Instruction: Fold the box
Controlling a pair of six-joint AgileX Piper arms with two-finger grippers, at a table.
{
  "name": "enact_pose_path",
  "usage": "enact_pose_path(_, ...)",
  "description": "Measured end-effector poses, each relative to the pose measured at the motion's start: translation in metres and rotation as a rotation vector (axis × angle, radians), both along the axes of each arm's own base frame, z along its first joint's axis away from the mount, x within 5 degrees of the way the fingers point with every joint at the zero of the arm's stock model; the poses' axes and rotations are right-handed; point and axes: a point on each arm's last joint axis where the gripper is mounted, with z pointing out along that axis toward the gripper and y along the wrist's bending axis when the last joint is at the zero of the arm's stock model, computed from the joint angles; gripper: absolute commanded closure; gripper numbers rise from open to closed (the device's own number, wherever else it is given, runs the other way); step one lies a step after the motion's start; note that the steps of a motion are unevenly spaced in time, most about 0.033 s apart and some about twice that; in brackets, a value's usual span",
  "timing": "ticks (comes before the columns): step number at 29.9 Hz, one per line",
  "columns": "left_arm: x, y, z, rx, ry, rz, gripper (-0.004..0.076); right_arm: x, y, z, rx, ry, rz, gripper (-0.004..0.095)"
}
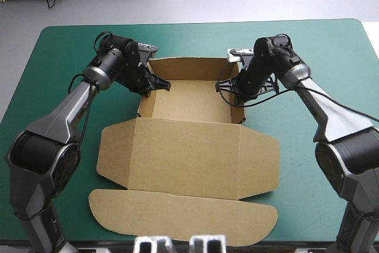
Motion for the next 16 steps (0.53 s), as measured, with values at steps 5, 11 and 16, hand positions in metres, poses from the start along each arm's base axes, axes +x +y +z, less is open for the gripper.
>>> enact_pose_path(5,0.0018,-0.0016,-0.0012,0.001,0.001,0.002,0.0734,0.0041,-0.0001,-0.0034,0.003,-0.023,0.006,0.0906)
enact_pose_path(11,0.0014,-0.0017,-0.0016,0.005,0.007,-0.002,0.0695,0.0077,-0.0002,-0.0024,0.005,-0.065,0.012,0.0679)
enact_pose_path(16,0.0015,-0.0017,-0.0021,0.017,0.006,-0.041,0.0554,0.0075,0.0003,-0.0007,0.002,-0.069,0.025,0.0522)
